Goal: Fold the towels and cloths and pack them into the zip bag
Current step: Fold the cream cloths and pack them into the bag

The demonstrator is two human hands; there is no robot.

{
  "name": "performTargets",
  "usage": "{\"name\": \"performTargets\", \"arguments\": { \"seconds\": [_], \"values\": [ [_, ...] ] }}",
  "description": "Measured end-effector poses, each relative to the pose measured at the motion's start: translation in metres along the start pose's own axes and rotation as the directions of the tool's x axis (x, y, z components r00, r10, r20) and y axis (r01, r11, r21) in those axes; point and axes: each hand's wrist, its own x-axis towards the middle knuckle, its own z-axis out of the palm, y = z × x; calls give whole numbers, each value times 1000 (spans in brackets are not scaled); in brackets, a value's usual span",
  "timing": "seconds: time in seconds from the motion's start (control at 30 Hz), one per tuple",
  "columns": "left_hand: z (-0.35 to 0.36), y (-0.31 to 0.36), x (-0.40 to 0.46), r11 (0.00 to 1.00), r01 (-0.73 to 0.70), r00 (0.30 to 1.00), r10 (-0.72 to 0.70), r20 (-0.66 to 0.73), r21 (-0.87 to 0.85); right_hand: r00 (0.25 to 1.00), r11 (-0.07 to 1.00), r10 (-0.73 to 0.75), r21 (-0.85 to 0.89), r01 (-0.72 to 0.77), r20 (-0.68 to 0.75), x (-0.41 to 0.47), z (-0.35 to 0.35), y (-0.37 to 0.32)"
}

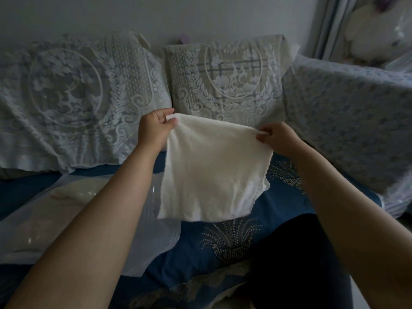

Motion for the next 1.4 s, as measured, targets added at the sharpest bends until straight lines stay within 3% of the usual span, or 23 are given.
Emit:
{"name": "performTargets", "arguments": {
  "seconds": [0.17, 0.27, 0.33, 0.43, 0.53, 0.63, 0.7, 0.73, 0.8, 0.87, 0.9, 0.97, 1.0, 1.07, 1.14, 1.2, 1.3, 1.34, 1.4],
  "values": [
    [-2, 11, -9, 995, -97, 987, 91, -132, -37, 947, 999, 38, 11, -36, -318, 9, -17, 9],
    [5, 1, -52, 989, -144, 963, 146, -225, 26, 952, 997, -4, 67, 26, -307, -1, -23, 20],
    [17, -18, -93, 970, -198, 935, 231, -268, 144, 981, 993, -4, 118, 27, -193, -14, -21, 33],
    [38, -65, -150, 907, -264, 899, 354, -256, 327, 986, 994, 98, 41, -104, 132, -39, -10, 62],
    [48, -99, -193, 931, -199, 942, 268, -201, 307, 813, 977, 212, -133, -166, 542, -61, 11, 89],
    [48, -117, -216, 955, -124, 980, 161, -119, 270, 656, 960, 268, -253, -120, 706, -69, 29, 104],
    [47, -124, -215, 953, -27, 992, 63, -110, 303, 670, 955, 289, -249, -158, 683, -65, 40, 107],
    [47, -126, -209, 942, 28, 993, 12, -119, 335, 728, 957, 288, -209, -200, 622, -61, 47, 107],
    [51, -125, -187, 925, 123, 986, -73, -150, 360, 865, 951, 295, -36, -308, 406, -49, 63, 103],
    [58, -121, -160, 934, 175, 980, -134, -148, 312, 906, 906, 342, 166, -388, 250, -39, 79, 95],
    [62, -119, -148, 935, 182, 980, -148, -133, 305, 909, 901, 365, 167, -399, 203, -37, 87, 92],
    [70, -117, -140, 922, 164, 986, -138, -98, 352, 948, 955, 293, 6, -296, 126, -43, 103, 84],
    [73, -115, -143, 915, 123, 992, -102, -76, 384, 980, 985, 166, -74, -159, 107, -51, 113, 79],
    [75, -115, -160, 897, -31, 999, 30, 10, 441, 963, 963, -94, -224, 153, 252, -71, 134, 66],
    [72, -116, -179, 867, -163, 986, 125, 112, 470, 863, 842, -158, -391, 372, 481, -92, 159, 56],
    [63, -110, -190, 827, -268, 963, 211, 169, 495, 812, 765, -94, -480, 430, 576, -105, 180, 52],
    [39, -83, -198, 689, -436, 891, 422, 169, 579, 842, 778, -63, -501, 378, 537, -105, 195, 51],
    [28, -73, -199, 627, -449, 867, 479, 139, 637, 852, 770, -83, -510, 384, 516, -101, 196, 50],
    [3, -59, -201, 549, -323, 883, 469, 35, 771, 853, 768, -130, -493, 409, 506, -91, 196, 48]
  ]
}}
